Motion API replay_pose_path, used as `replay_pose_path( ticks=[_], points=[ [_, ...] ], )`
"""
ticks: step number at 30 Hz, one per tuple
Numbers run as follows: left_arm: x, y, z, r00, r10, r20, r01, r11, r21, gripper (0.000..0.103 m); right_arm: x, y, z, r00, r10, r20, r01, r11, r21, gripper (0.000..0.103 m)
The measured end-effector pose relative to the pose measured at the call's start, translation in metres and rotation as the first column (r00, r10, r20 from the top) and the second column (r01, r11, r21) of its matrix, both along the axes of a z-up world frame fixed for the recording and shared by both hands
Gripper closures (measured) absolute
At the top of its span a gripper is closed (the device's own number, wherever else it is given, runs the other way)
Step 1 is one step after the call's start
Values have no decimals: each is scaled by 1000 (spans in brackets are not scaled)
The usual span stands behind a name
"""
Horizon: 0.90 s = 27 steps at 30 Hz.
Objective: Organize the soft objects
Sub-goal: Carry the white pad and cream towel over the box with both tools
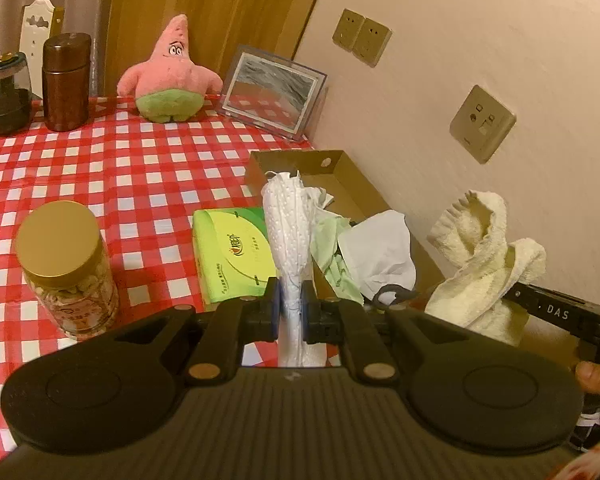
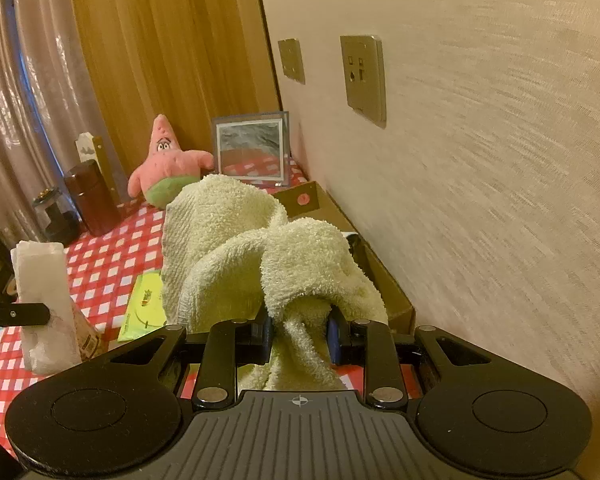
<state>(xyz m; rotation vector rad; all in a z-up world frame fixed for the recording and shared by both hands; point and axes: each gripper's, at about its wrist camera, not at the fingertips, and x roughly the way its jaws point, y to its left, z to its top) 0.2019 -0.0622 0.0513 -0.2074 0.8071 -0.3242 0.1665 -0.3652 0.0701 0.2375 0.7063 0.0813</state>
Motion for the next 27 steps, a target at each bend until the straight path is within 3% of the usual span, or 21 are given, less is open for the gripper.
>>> replay_pose_path(
  ticks=[17,27],
  points=[
    [26,-30,-14,998,-52,-27,53,999,9,95,15,-3,-6,1000,-15,-4,15,1000,-5,77],
    [53,-56,-27,994,-98,-47,98,995,10,95,44,-4,-11,1000,-1,5,1,999,-49,77]
  ],
)
